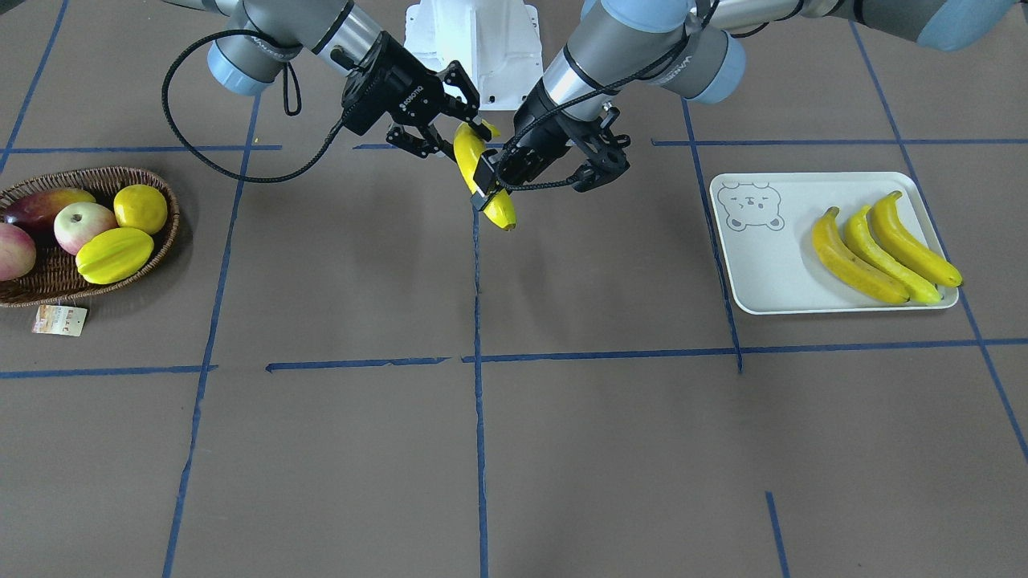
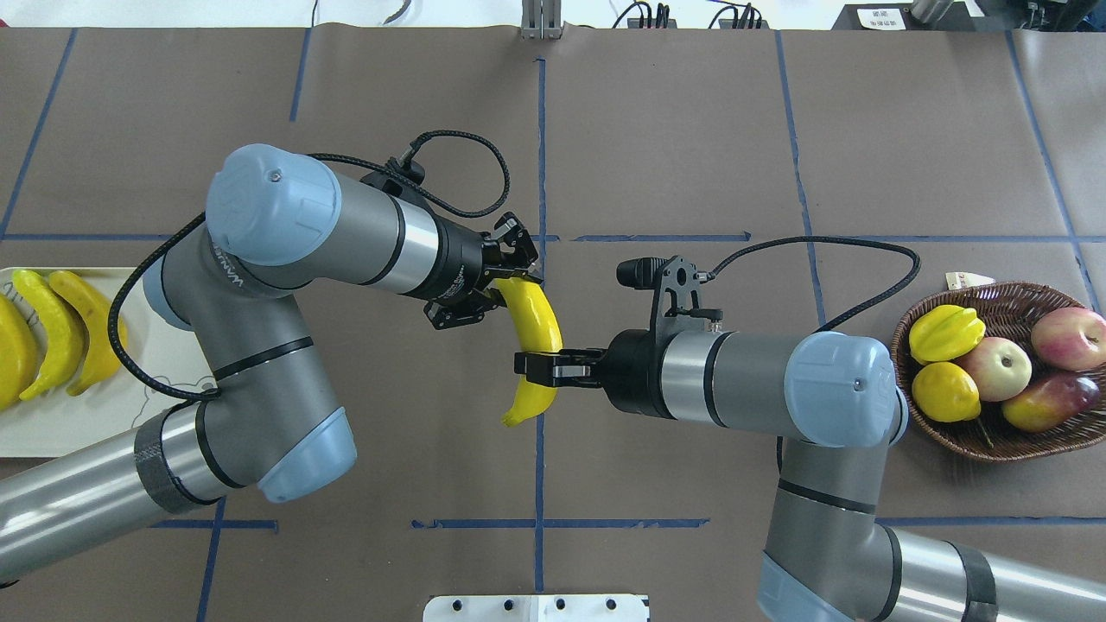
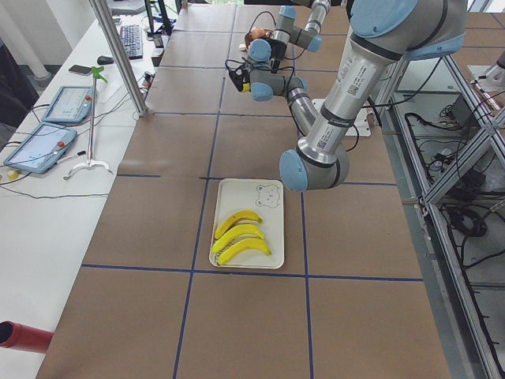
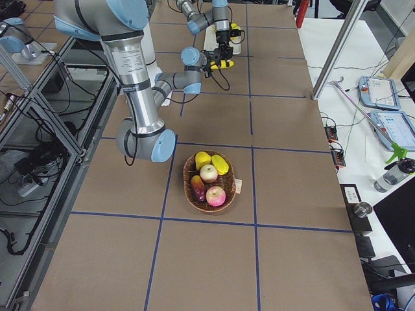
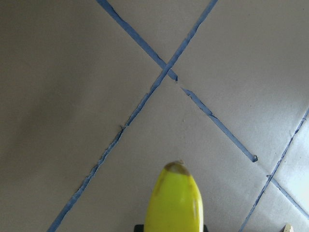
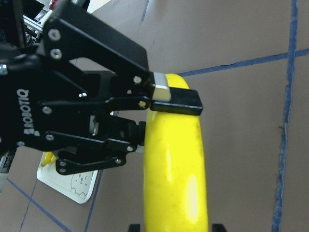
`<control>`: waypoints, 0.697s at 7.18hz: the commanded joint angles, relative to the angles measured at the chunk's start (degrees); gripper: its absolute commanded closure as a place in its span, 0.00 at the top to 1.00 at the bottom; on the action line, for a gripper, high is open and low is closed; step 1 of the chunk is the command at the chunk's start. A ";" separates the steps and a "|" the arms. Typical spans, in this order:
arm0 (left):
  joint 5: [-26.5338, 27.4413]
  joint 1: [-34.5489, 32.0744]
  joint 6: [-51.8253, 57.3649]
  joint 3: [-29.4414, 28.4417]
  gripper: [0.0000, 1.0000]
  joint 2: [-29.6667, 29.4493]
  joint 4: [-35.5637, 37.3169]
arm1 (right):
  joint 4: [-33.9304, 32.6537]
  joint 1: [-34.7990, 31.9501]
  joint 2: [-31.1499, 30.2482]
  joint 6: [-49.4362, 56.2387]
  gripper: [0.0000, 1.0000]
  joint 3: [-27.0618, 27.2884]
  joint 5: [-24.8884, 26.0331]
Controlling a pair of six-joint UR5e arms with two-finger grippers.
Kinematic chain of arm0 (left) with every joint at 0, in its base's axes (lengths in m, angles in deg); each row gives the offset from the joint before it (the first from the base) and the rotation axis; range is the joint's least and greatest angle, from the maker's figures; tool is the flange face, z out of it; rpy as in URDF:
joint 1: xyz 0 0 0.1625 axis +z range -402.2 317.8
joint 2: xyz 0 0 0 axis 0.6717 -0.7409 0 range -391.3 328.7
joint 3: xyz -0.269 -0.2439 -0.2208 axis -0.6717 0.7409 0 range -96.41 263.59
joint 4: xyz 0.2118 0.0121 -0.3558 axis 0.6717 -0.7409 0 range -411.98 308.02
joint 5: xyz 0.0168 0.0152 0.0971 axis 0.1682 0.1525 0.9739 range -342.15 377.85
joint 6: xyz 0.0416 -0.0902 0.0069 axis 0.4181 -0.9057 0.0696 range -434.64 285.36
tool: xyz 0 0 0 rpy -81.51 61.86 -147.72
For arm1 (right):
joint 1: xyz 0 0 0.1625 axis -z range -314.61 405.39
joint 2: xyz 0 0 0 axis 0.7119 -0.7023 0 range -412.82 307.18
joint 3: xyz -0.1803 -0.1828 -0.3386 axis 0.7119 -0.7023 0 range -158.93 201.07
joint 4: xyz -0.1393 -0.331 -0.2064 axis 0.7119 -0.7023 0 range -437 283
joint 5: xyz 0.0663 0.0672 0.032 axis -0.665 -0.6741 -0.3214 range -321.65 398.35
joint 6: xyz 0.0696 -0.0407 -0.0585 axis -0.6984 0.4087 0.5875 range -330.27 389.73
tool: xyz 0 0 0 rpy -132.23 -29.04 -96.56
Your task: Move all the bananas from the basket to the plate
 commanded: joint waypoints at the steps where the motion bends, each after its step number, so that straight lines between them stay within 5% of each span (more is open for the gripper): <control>1: 0.00 -0.22 0.17 0.17 0.00 0.58 0.39 | -0.31 -0.86 -0.10 -0.77 1.00 0.10 -0.66; 2: 0.26 -0.48 0.26 0.17 0.00 1.54 0.74 | -0.75 -2.08 -0.62 -0.77 1.00 0.18 -3.10; 5: -0.17 -5.12 1.05 1.75 0.00 10.04 1.18 | -13.30 -15.41 -2.28 0.20 1.00 1.06 -22.15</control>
